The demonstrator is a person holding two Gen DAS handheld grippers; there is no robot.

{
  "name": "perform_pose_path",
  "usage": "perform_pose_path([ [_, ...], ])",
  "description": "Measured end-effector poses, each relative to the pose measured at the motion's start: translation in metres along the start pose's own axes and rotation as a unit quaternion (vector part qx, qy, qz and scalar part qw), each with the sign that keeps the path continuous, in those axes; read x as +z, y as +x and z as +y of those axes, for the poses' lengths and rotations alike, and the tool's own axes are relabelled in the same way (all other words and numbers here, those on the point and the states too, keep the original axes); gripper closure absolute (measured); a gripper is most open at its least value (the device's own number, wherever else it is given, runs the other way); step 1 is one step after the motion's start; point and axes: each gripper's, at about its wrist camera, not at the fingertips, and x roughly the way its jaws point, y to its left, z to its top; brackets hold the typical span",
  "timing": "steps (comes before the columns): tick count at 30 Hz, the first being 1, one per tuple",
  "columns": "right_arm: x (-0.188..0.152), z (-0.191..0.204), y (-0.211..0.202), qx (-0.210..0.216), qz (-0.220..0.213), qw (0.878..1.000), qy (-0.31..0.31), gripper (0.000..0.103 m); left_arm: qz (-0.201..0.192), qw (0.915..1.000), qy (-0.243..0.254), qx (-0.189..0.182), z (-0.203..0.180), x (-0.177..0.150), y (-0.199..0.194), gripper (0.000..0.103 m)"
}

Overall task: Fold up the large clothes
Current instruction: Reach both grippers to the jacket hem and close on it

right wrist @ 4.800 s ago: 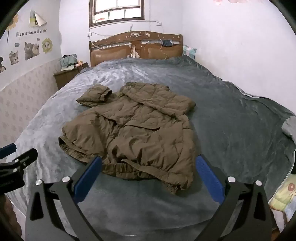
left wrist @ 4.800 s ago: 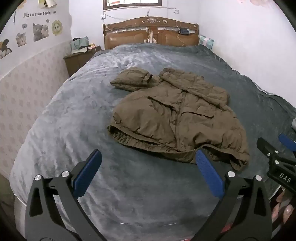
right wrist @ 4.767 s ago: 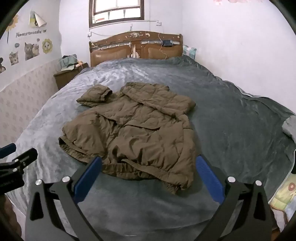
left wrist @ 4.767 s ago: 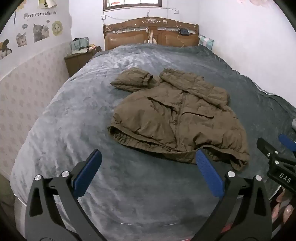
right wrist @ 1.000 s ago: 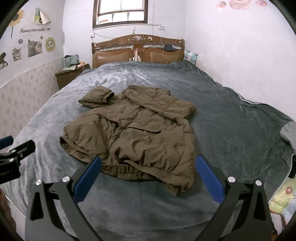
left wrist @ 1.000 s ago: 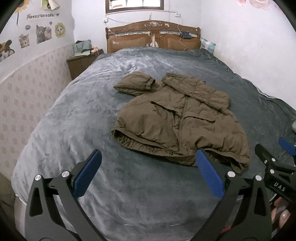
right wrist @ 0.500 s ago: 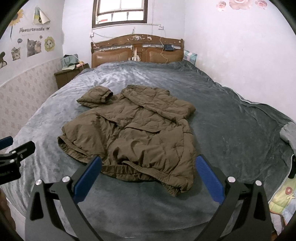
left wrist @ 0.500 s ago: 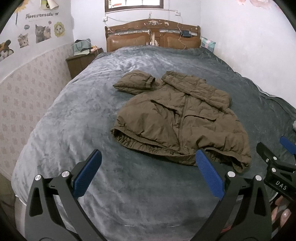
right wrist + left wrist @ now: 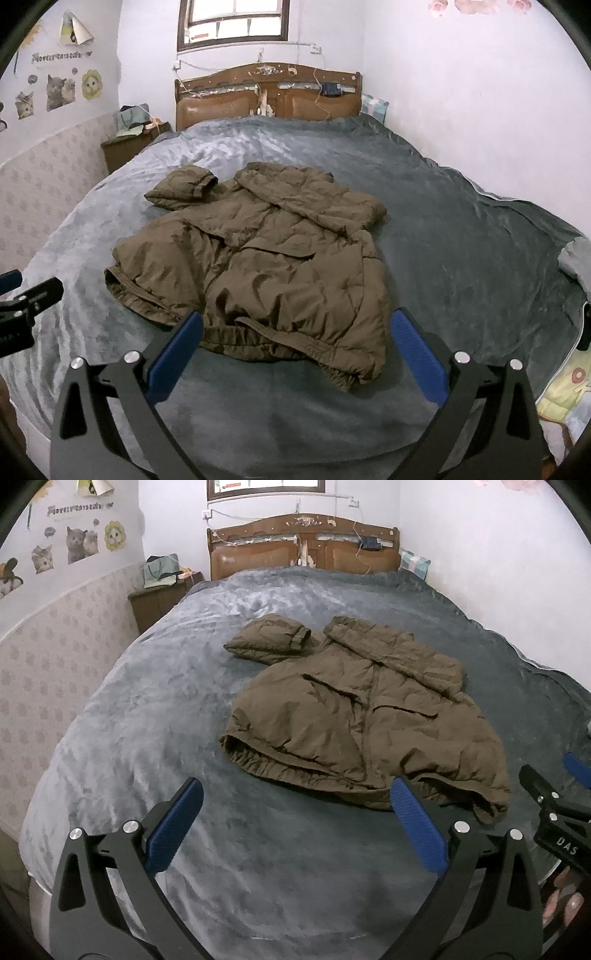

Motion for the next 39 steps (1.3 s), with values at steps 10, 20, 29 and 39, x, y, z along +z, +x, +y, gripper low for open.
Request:
perform_pose_path([
  [10, -0.008, -0.010, 0.021, -0.019, -0.002, 0.999, 0.026, 0.002, 0.010, 0.9999, 0.009, -0.007, 0.031, 0.007, 0.048, 0.003],
  [20, -0.013, -0.052, 0.066, -0.037, 0.039, 0.995, 0.087, 0.002, 0.023, 0.9994, 0.020, 0.017, 0.064, 0.030, 0.102, 0.003],
  [29, -0.022, -0.057, 0.103, -0.037, 0.067, 0.993, 0.094, 0.002, 0.023, 0.9983, 0.050, 0.018, 0.064, 0.039, 0.138, 0.003],
  [39, -0.030, -0.057, 0.132, -0.022, 0.077, 0.992, 0.101, 0.002, 0.054, 0.9975, 0.043, -0.017, 0.072, 0.045, 0.199, 0.003],
])
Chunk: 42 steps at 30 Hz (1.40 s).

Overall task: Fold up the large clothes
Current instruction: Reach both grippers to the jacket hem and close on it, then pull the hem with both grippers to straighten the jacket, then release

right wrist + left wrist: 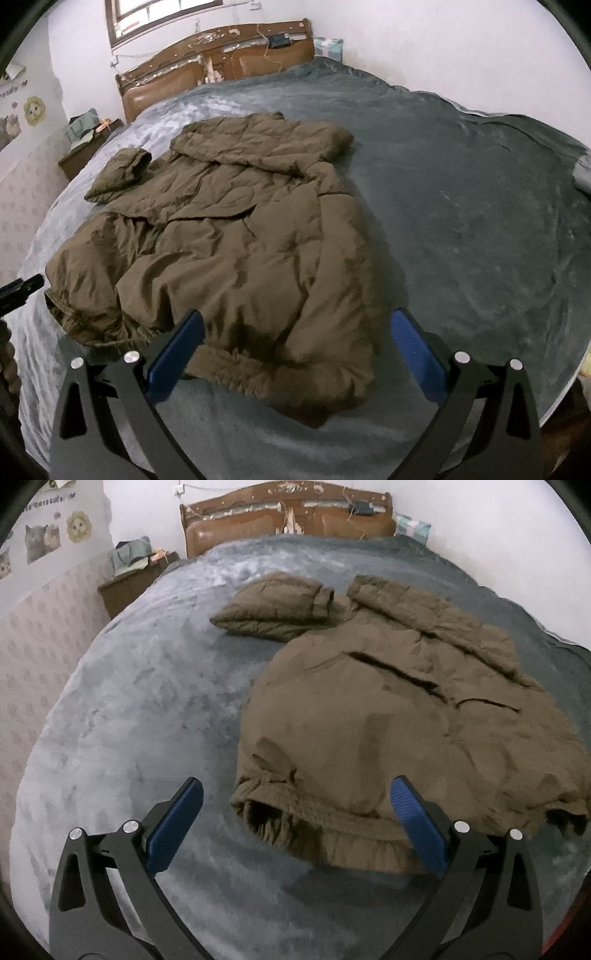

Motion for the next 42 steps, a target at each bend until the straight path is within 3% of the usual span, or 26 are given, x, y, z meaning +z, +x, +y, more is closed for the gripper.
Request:
perform_pose_path([
  [5, 0.002, 0.004, 0.027, 0.002, 0.018, 1.000, -0.016, 0.004, 0.020, 0.9997, 0.000, 0.014, 0.004, 0.001, 0.038, 0.003],
  [8, 0.002, 0.003, 0.040, 0.018, 0.034, 0.999, -0.018, 0.017, 0.038, 0.9993, -0.004, -0.003, 0.006, -0.002, 0.058, 0.005],
  [10, 0.002, 0.003, 0.046, 0.028, 0.040, 0.999, -0.023, 0.023, 0.047, 0.9988, -0.004, -0.015, 0.006, -0.003, 0.066, 0.023],
  [12, 0.001, 0.002, 0.050, 0.038, 0.047, 0.998, -0.027, 0.039, 0.053, 0.9984, -0.012, -0.017, 0.004, -0.005, 0.068, 0.034],
  [14, 0.001, -0.002, 0.054, 0.044, 0.051, 0.997, -0.035, 0.061, 0.057, 0.9981, -0.018, -0.017, 0.001, -0.006, 0.067, 0.060],
  [17, 0.001, -0.011, 0.055, 0.049, 0.048, 0.996, -0.050, 0.076, 0.054, 0.9981, -0.023, -0.016, -0.004, -0.009, 0.053, 0.083],
  [21, 0.002, -0.020, 0.048, 0.028, 0.042, 0.994, -0.094, 0.080, 0.053, 0.9975, -0.041, -0.022, -0.008, -0.020, 0.030, 0.085],
  [25, 0.002, -0.038, 0.035, 0.006, 0.033, 0.994, -0.109, 0.080, 0.045, 0.9978, -0.044, -0.022, -0.024, -0.051, -0.009, 0.086],
  [27, 0.002, -0.048, 0.028, 0.001, 0.031, 0.994, -0.109, 0.081, 0.044, 0.9979, -0.038, -0.027, -0.038, -0.070, -0.030, 0.091],
  [28, 0.002, -0.052, 0.024, -0.004, 0.030, 0.993, -0.110, 0.081, 0.047, 0.9978, -0.036, -0.029, -0.042, -0.076, -0.036, 0.102],
  [29, 0.001, -0.056, 0.020, -0.007, 0.029, 0.993, -0.110, 0.081, 0.050, 0.9979, -0.033, -0.026, -0.047, -0.083, -0.044, 0.103],
  [35, 0.000, -0.066, 0.007, -0.002, 0.033, 0.993, -0.112, 0.082, 0.052, 0.9977, -0.044, -0.003, -0.047, -0.118, -0.075, 0.103],
  [39, -0.002, -0.058, 0.002, 0.004, 0.024, 0.992, -0.120, 0.081, 0.047, 0.9972, -0.058, 0.011, -0.031, -0.111, -0.074, 0.102],
  [40, -0.001, -0.056, 0.000, 0.006, 0.021, 0.993, -0.119, 0.078, 0.035, 0.9973, -0.062, 0.016, -0.028, -0.104, -0.076, 0.077],
  [41, -0.002, -0.057, -0.004, 0.009, 0.018, 0.993, -0.116, 0.074, 0.025, 0.9974, -0.065, 0.021, -0.027, -0.098, -0.076, 0.034],
  [42, 0.000, -0.057, -0.007, 0.011, 0.013, 0.994, -0.111, 0.074, 0.012, 0.9974, -0.066, 0.026, -0.027, -0.091, -0.077, 0.015],
])
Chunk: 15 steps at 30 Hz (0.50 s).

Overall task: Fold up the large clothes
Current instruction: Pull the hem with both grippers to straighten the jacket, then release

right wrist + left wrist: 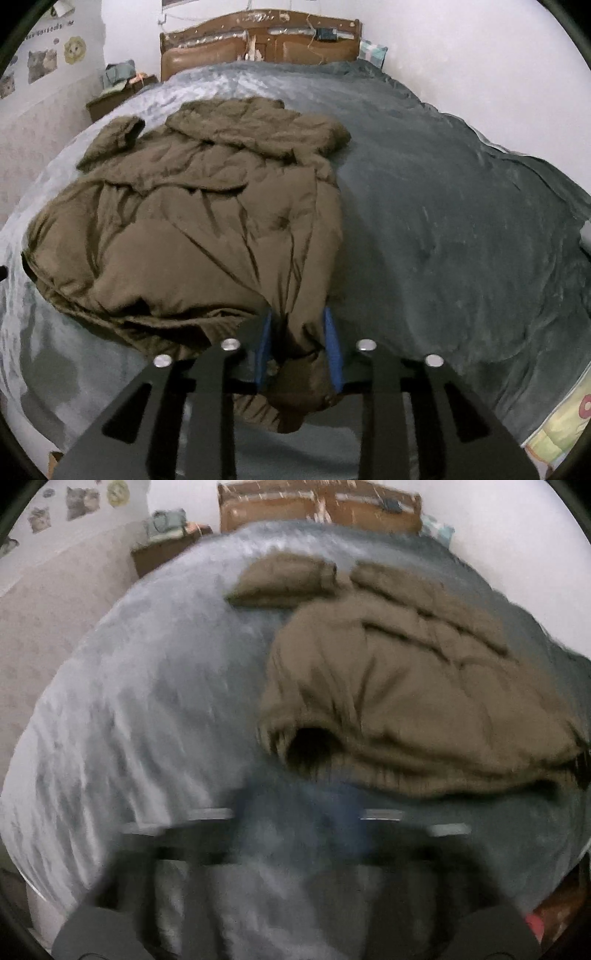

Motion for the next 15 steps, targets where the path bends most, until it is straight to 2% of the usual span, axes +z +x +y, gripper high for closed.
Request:
perform_pose_path([
  [1, 0.002, 0.000, -0.002, 0.002, -0.003, 1.000, 0.005, 0.071, -0.024, 0.9997, -0.002, 0.004, -0.002, 0.009, -0.002, 0.004],
  [3, 0.004, -0.002, -0.002, 0.001, -0.008, 1.000, 0.013, 0.059, -0.033, 0.9994, 0.007, -0.007, -0.012, 0.023, 0.003, 0.004],
  [5, 0.006, -0.003, -0.001, 0.001, -0.011, 1.000, 0.023, 0.045, -0.035, 0.9992, 0.017, 0.003, -0.020, 0.039, 0.015, 0.004],
  [8, 0.008, -0.006, 0.010, 0.013, -0.001, 0.999, 0.048, 0.039, -0.013, 0.9996, 0.026, -0.005, -0.022, 0.055, 0.042, 0.004],
  [11, 0.006, -0.005, 0.029, 0.013, 0.024, 0.998, 0.057, 0.037, 0.006, 0.9991, 0.042, -0.002, -0.024, 0.054, 0.067, 0.005],
  [12, 0.005, -0.004, 0.034, 0.014, 0.030, 0.998, 0.058, 0.037, 0.016, 0.9987, 0.048, -0.005, -0.026, 0.054, 0.076, 0.008],
  [13, 0.003, -0.002, 0.040, 0.016, 0.036, 0.997, 0.062, 0.037, 0.036, 0.9977, 0.054, -0.019, -0.029, 0.051, 0.090, 0.025],
  [14, 0.001, -0.002, 0.046, 0.022, 0.040, 0.997, 0.068, 0.037, 0.051, 0.9965, 0.056, -0.033, -0.029, 0.048, 0.100, 0.047],
  [15, 0.000, -0.001, 0.050, 0.027, 0.042, 0.996, 0.073, 0.037, 0.064, 0.9954, 0.059, -0.041, -0.031, 0.046, 0.109, 0.051],
])
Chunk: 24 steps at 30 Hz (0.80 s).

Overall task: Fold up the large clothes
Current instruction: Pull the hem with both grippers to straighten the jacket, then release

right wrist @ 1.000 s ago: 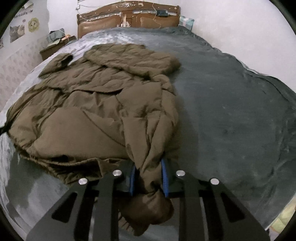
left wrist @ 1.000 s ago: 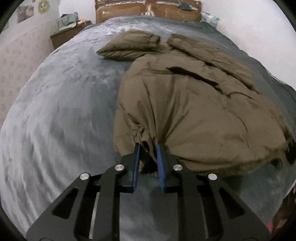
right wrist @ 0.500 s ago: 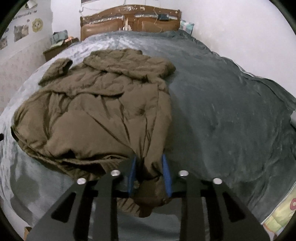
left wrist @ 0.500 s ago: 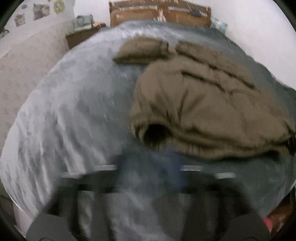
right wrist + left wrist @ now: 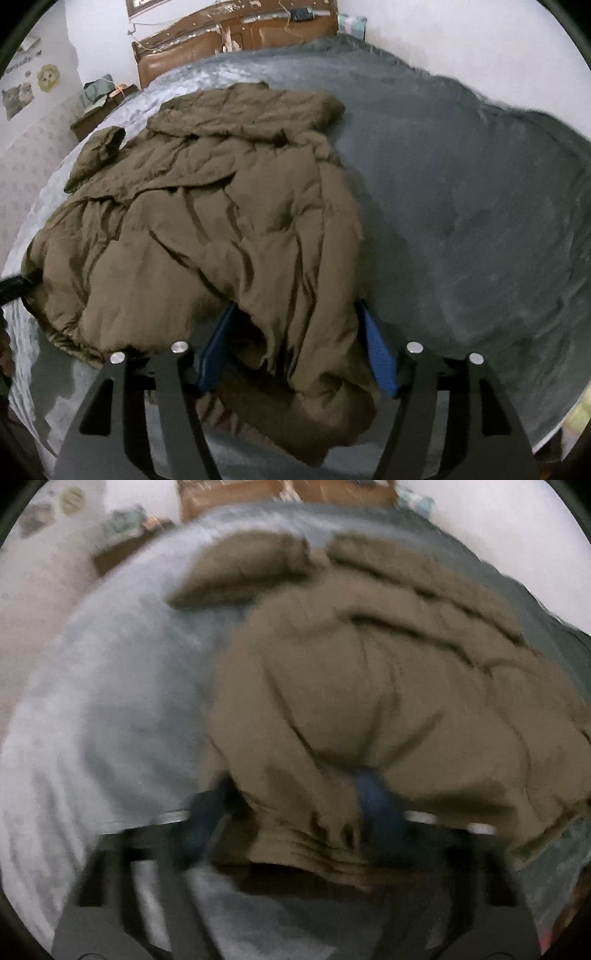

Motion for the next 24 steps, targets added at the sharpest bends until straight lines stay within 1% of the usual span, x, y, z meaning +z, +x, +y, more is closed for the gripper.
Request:
perform_pose_path([
  [1, -0.002, 0.001, 0.005, 0.009, 0.001, 1.000, 0.006, 0.037, -0.004, 0.9999, 0.008, 0.007, -0.002, -0.002, 0.006, 0.057],
  [2, -0.003, 0.002, 0.008, 0.018, 0.000, 1.000, 0.008, 0.043, -0.007, 0.9999, 0.014, 0.007, -0.005, -0.004, 0.008, 0.067],
  [3, -0.004, 0.004, 0.010, 0.021, -0.002, 1.000, 0.005, 0.049, -0.008, 0.9998, 0.016, 0.006, -0.006, -0.004, 0.008, 0.072],
  [4, -0.005, 0.007, 0.012, 0.018, -0.005, 1.000, -0.005, 0.062, -0.012, 0.9998, 0.014, 0.000, -0.008, -0.005, 0.005, 0.080],
  [5, -0.006, 0.011, 0.013, 0.012, -0.007, 1.000, -0.017, 0.070, -0.018, 0.9998, 0.012, -0.004, -0.009, -0.006, 0.001, 0.085],
  [8, -0.009, 0.016, 0.007, -0.001, -0.018, 0.998, -0.054, 0.080, -0.034, 0.9994, 0.009, -0.006, -0.010, -0.013, -0.017, 0.089],
  [10, -0.012, 0.014, 0.000, -0.011, -0.023, 0.997, -0.073, 0.082, -0.039, 0.9991, 0.003, -0.016, -0.010, -0.025, -0.034, 0.089],
  [12, -0.017, 0.007, -0.008, -0.015, -0.022, 0.997, -0.078, 0.082, -0.043, 0.9987, 0.001, -0.026, -0.015, -0.041, -0.051, 0.090],
  [16, -0.028, -0.010, -0.023, -0.023, -0.022, 0.996, -0.083, 0.083, -0.045, 0.9985, 0.005, -0.030, -0.028, -0.077, -0.080, 0.090],
  [19, -0.035, -0.019, -0.031, -0.025, -0.020, 0.996, -0.083, 0.082, -0.042, 0.9985, 0.000, -0.036, -0.034, -0.097, -0.094, 0.088],
  [21, -0.037, -0.023, -0.034, -0.013, -0.019, 0.997, -0.079, 0.077, -0.043, 0.9988, -0.003, -0.024, -0.036, -0.101, -0.094, 0.084],
  [22, -0.037, -0.022, -0.036, -0.012, -0.022, 0.997, -0.079, 0.070, -0.042, 0.9990, -0.006, -0.010, -0.037, -0.101, -0.093, 0.080],
  [24, -0.036, -0.024, -0.043, 0.009, -0.026, 0.997, -0.069, 0.051, -0.039, 0.9991, -0.015, -0.003, -0.036, -0.093, -0.090, 0.070],
])
